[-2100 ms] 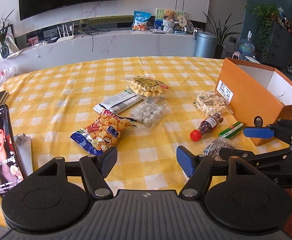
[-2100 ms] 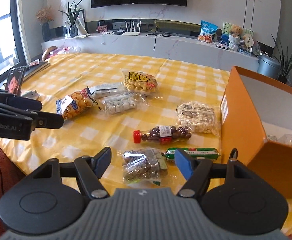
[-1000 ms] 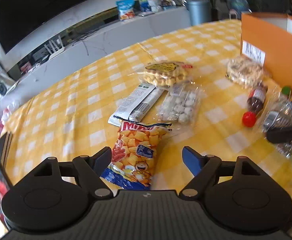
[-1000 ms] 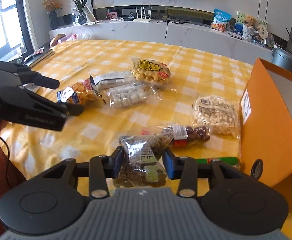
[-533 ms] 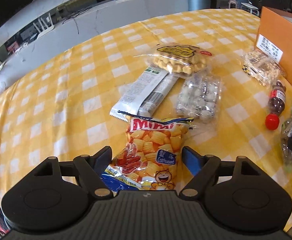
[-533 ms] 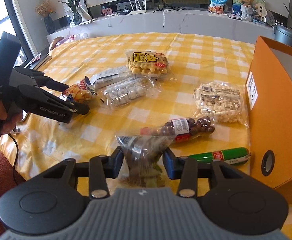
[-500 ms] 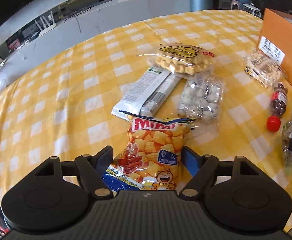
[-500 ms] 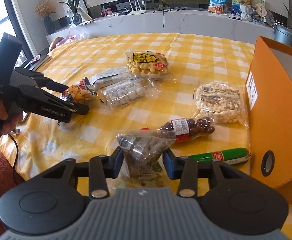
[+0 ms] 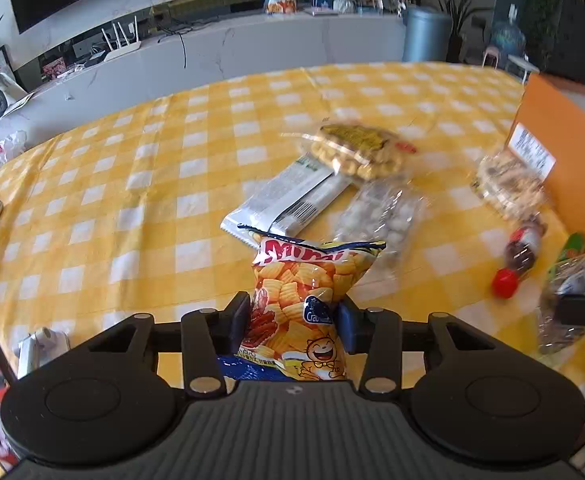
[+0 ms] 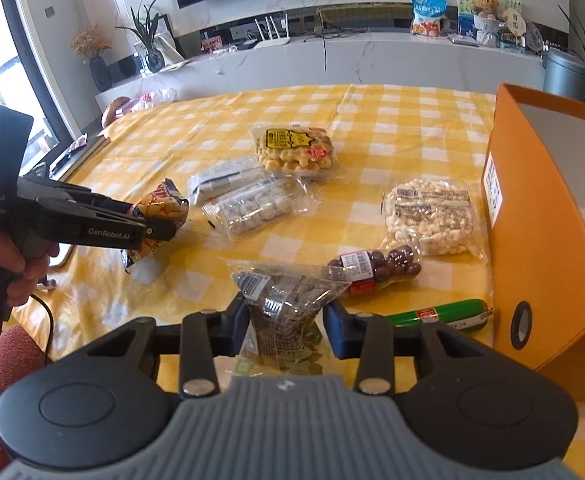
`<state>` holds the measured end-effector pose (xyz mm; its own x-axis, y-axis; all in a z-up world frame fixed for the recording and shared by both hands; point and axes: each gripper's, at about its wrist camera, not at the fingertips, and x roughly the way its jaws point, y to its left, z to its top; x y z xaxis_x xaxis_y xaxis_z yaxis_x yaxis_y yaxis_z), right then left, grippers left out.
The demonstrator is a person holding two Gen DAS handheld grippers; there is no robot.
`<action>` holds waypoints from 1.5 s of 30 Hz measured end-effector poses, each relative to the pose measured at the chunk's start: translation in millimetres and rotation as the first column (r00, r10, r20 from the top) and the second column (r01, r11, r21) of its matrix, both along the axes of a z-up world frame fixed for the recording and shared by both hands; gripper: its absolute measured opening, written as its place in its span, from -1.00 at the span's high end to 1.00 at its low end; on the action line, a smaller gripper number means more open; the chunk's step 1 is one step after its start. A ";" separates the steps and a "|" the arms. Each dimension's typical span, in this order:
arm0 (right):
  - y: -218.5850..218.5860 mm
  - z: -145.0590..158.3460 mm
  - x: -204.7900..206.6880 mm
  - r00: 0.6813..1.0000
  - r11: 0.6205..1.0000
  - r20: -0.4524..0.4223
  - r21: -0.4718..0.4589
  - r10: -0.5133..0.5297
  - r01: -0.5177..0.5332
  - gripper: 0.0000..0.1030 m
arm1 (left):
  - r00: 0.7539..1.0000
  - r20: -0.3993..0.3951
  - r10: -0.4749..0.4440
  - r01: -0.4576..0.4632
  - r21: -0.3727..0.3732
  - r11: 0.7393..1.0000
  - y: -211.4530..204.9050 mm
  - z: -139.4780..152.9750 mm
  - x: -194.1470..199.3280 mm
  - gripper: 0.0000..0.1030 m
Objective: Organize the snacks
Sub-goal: 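Grasp the orange Mimi chip bag with the left tool while the right tool grasps the clear brown-candy bag, then carry both bags into the orange box and open both tools to release them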
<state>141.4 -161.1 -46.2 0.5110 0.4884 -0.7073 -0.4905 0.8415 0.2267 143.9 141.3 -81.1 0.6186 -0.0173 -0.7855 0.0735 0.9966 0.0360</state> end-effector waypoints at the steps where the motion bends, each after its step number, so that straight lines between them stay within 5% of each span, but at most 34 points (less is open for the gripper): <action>1: -1.7 2.9 -1.9 1.000 1.000 0.008 0.003 -0.001 0.001 0.26 | 1.000 0.010 0.004 -0.004 -0.020 1.000 -2.1 5.1 -4.5 0.05; 11: -37.3 38.2 -21.6 0.996 0.994 0.066 0.102 -0.054 0.047 0.31 | 0.990 0.144 -0.010 0.040 -0.209 0.977 -44.4 67.5 -41.6 0.09; 21: -114.6 79.8 -30.1 0.973 0.976 0.155 0.157 -0.172 0.148 0.32 | 0.952 0.221 -0.211 0.266 -0.257 0.929 -121.2 115.5 -26.1 0.09; 29: -194.1 95.1 -2.3 0.937 0.940 0.129 0.152 -0.324 0.305 0.32 | 0.864 0.219 -0.454 0.483 -0.102 0.870 -219.9 128.8 21.7 0.10; 41: -250.3 70.5 82.5 0.923 0.910 -0.066 0.158 -0.379 0.384 0.32 | 0.752 -0.030 -0.659 0.655 0.147 0.741 -312.9 76.5 100.9 0.10; 45: -251.0 63.1 108.3 0.924 0.918 -0.095 0.113 -0.371 0.380 0.32 | 0.743 -0.104 -0.661 0.665 0.222 0.713 -330.7 56.1 123.5 0.10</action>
